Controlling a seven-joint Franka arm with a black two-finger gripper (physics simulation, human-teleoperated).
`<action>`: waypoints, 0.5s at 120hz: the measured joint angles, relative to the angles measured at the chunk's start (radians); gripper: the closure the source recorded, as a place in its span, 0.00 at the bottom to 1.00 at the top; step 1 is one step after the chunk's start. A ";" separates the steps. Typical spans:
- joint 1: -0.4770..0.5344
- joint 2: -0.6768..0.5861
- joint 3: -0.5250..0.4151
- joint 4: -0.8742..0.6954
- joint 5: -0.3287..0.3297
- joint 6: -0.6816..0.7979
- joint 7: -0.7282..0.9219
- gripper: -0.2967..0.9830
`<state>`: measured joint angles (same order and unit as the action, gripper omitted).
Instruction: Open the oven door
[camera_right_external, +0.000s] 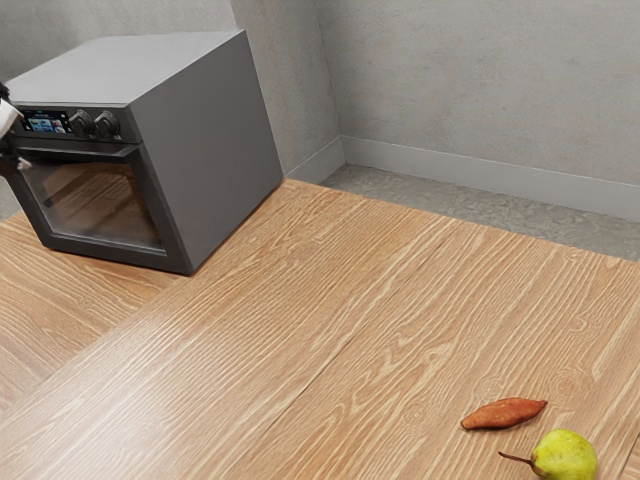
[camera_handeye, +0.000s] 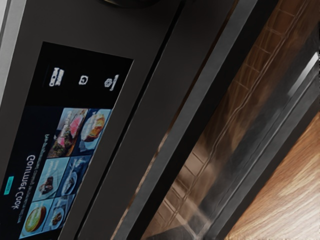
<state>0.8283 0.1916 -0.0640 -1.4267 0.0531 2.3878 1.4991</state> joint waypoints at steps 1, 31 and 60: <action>0.000 0.005 0.000 0.007 0.000 -0.006 0.002 0.25; 0.000 0.061 -0.005 0.052 0.001 -0.107 0.052 0.25; 0.003 0.079 -0.035 0.065 0.002 -0.129 0.105 0.25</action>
<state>0.8310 0.2701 -0.0989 -1.3613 0.0552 2.2588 1.6043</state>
